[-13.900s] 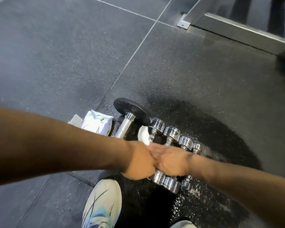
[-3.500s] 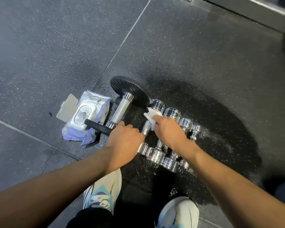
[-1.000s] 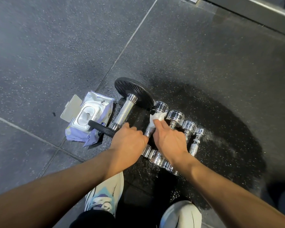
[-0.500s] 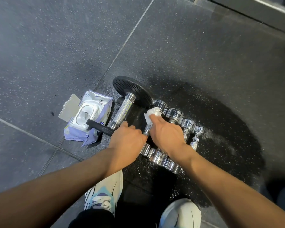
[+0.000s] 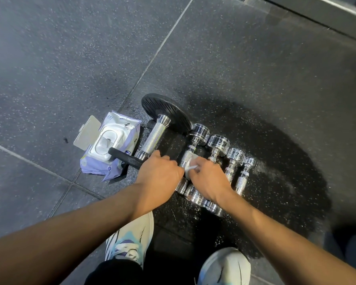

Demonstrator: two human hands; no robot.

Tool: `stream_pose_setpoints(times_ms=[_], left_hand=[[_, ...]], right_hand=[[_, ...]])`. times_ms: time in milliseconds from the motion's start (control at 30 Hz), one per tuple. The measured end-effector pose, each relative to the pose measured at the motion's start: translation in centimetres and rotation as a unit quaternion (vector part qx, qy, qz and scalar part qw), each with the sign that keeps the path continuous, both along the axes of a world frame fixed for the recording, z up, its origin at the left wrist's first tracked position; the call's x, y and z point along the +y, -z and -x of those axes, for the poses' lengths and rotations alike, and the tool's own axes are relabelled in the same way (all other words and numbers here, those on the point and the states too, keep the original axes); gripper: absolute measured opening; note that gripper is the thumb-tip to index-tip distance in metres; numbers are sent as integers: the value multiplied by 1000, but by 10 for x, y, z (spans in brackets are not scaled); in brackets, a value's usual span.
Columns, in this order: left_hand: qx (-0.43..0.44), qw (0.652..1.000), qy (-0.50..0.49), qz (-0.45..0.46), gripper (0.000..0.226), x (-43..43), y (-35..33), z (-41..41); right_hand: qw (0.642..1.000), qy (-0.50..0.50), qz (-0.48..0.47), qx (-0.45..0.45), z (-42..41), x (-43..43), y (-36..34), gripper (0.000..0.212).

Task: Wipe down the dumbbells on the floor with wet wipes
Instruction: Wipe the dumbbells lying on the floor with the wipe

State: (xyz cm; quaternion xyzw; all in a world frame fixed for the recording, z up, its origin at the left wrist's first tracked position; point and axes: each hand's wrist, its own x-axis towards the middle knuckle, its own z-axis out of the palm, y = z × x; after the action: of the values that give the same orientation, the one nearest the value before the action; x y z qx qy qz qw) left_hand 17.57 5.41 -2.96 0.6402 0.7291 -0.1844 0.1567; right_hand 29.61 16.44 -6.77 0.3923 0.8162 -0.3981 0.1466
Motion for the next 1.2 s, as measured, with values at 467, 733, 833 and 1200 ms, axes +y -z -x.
stream_pose_setpoints(times_ms=[467, 733, 833, 1200], left_hand=[[41, 999, -28, -2, 37, 3, 3, -3], [32, 999, -42, -14, 49, 2, 4, -3], [32, 998, -49, -13, 66, 2, 4, -4], [34, 998, -56, 12, 74, 6, 4, -4]], right_hand=[[982, -184, -37, 37, 0, 26, 1, 18], [978, -187, 25, 90, 3, 22, -7, 33], [975, -210, 46, 57, 5, 19, -12, 43], [957, -288, -9, -39, 22, 5, -18, 19]])
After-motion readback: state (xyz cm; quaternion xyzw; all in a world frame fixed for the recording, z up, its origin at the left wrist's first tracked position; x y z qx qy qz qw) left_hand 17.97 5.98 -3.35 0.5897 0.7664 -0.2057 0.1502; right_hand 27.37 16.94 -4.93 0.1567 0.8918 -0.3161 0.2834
